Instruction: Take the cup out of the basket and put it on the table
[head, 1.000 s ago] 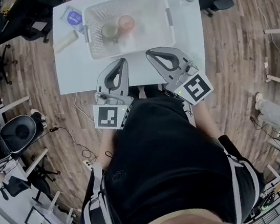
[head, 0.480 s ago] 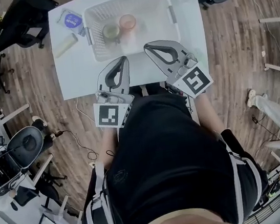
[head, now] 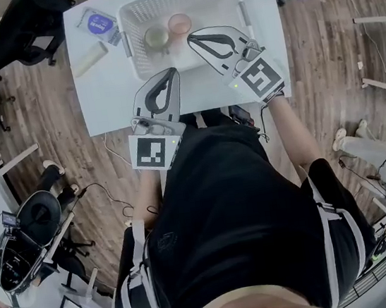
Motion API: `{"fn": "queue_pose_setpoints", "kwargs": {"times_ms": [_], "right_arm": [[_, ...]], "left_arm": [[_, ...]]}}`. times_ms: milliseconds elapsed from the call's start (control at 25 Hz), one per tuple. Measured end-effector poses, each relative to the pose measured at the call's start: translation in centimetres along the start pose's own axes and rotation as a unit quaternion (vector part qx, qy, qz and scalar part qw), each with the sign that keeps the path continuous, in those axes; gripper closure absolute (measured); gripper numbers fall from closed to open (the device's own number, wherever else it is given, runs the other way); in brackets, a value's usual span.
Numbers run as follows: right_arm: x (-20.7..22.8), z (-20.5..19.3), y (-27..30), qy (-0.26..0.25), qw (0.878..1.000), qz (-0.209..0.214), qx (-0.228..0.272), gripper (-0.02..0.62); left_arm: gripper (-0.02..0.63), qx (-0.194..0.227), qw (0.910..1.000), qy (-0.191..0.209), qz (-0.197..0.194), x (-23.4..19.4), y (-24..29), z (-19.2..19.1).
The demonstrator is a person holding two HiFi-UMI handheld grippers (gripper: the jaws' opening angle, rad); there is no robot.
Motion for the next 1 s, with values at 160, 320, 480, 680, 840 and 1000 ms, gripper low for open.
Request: {"fn": "queue_pose_setpoints", "kwargs": {"times_ms": [160, 320, 480, 680, 840, 1000], "right_arm": [[1.1, -1.3, 2.5, -0.014, 1.000, 0.011, -0.009, 0.577], [2.2, -3.4, 5.0, -0.002, 1.000, 0.024, -0.006, 0.577], [3.1, -5.1, 6.5, 0.001, 0.999, 0.037, -0.008, 0.577], [4.1, -6.5, 7.9, 0.005, 0.998, 0.049, -0.028, 0.576], [5.0, -6.8, 8.7, -0.002, 0.998, 0.060, -0.035, 0.577], [5.3, -8.4, 9.9, -0.020, 0.995, 0.075, -0.058, 0.575]], "left_arm": [[0.586, 0.005, 1.0000, 0.002, -0.008, -0.4, 0.2, 0.6], [0.588, 0.007, 0.9999, 0.000, -0.007, -1.1, 0.5, 0.9], [0.588, 0.007, 0.9999, 0.004, -0.011, -1.5, 0.9, 0.9], [0.588, 0.000, 1.0000, -0.002, -0.008, -2.2, 1.1, 0.7], [0.588, 0.002, 1.0000, -0.005, -0.004, -2.4, 1.4, 0.7], [0.588, -0.001, 1.0000, -0.001, -0.007, -2.5, 1.8, 0.6]]}}
Point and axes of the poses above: the fingertips, and each gripper's own axes: y forward along the fingers, x to its right, z out of its top, the point moved 8 cm from there along -y, backward along the fingers, and after that the axes turned 4 degrees about -x, right-handed, at the moved point
